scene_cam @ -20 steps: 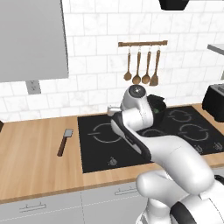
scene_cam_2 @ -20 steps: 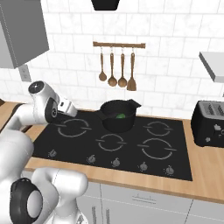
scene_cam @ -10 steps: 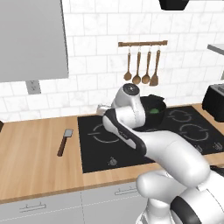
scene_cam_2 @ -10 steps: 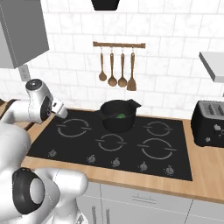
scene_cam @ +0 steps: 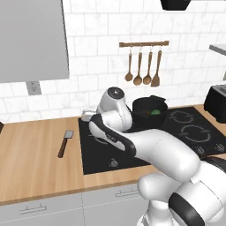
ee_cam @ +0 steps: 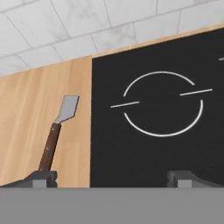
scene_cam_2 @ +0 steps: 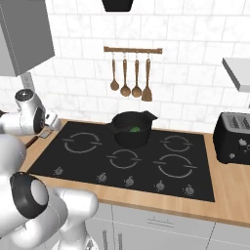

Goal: Put the bell pepper and broccoli in the pot. Retrieve the spatula and lightly stir the vegetables in the pot.

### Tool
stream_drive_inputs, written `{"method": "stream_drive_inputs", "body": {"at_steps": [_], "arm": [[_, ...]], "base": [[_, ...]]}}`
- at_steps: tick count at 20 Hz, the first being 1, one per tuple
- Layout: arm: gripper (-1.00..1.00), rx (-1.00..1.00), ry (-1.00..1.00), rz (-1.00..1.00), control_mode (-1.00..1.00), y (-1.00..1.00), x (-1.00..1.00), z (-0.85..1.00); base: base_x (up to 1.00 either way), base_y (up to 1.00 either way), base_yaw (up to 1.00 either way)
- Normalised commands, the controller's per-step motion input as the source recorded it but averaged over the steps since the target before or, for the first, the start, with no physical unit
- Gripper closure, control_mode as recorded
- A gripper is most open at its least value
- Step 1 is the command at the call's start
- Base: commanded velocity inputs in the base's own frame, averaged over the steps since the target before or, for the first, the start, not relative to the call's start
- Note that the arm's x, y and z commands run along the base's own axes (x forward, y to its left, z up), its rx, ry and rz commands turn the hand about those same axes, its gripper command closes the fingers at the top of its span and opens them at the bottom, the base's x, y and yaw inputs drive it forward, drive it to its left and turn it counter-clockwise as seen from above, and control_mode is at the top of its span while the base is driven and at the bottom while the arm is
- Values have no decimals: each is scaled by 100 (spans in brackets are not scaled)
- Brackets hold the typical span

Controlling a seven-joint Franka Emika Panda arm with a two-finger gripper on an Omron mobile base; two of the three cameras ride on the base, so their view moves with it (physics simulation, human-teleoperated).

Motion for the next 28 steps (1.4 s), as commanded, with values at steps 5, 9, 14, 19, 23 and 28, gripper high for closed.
{"method": "stream_drive_inputs", "body": {"at_steps": [5, 9, 14, 19, 23, 28], "arm": [[-100, 0, 0, 10, -100, 49, 0, -28], [-100, 0, 0, 9, -100, 56, 0, -19], [-100, -2, -1, 5, -100, 53, 0, -22], [-100, -5, -3, 0, -100, 44, 0, -19], [-100, -1, -1, 0, -100, 43, 0, -12], [-100, 0, 0, 0, -100, 44, 0, -8]], "base": [[0, 0, 0], [0, 0, 0], [0, 0, 0], [0, 0, 0], [0, 0, 0], [0, 0, 0]]}}
